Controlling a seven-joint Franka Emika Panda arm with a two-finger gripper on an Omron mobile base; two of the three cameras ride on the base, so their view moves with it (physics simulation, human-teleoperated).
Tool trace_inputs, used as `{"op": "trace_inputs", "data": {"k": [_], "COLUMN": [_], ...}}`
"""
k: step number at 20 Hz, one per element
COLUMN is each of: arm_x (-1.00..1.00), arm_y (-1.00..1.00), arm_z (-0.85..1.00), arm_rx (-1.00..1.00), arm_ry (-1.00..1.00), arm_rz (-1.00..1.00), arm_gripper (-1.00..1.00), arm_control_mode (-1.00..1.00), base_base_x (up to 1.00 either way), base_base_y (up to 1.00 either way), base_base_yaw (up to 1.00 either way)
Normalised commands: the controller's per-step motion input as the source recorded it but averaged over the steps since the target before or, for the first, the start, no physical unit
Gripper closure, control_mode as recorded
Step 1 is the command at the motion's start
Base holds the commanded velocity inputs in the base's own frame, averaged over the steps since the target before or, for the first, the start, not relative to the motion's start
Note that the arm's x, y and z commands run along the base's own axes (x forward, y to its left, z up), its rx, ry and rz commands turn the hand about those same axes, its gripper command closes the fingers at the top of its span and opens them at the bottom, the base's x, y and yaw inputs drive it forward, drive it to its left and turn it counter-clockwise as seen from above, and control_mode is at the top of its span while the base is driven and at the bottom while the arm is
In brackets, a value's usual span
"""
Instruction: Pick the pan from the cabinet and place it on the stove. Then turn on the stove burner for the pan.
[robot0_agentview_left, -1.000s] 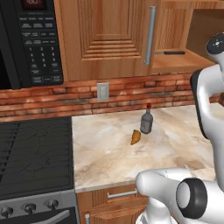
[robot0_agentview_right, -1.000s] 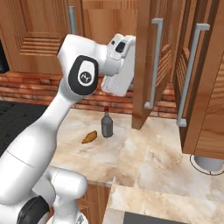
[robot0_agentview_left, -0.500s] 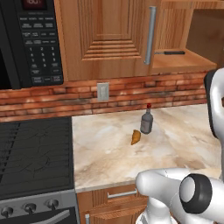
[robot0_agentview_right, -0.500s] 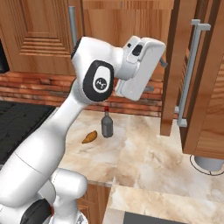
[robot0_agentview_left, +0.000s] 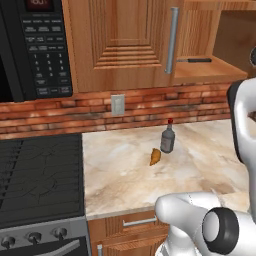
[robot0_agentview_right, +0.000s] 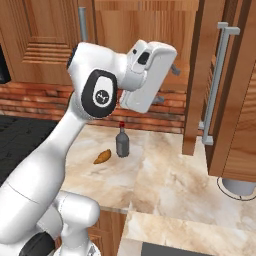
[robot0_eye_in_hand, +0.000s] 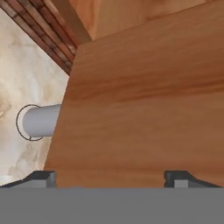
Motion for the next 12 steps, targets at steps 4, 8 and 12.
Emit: {"op": "trace_inputs", "data": {"k": [4, 8, 12], "arm_x": [0.00, 0.00, 0.00], "arm_y": [0.98, 1.00, 1.00], "arm_z": [-0.04, -0.04, -0.02], "arm_rx": [0.02, 0.03, 0.07], "arm_ry": [-0.17, -0.21, -0.23], "arm_rz": [0.00, 0.03, 0.07], "arm_gripper": [-1.00, -1.00, -1.00], "arm_control_mode": [-1.00, -1.00, -1.00], "base_base_x": [0.00, 0.00, 0.00], "base_base_y": [0.00, 0.00, 0.00], "base_base_yaw": [0.00, 0.00, 0.00]}}
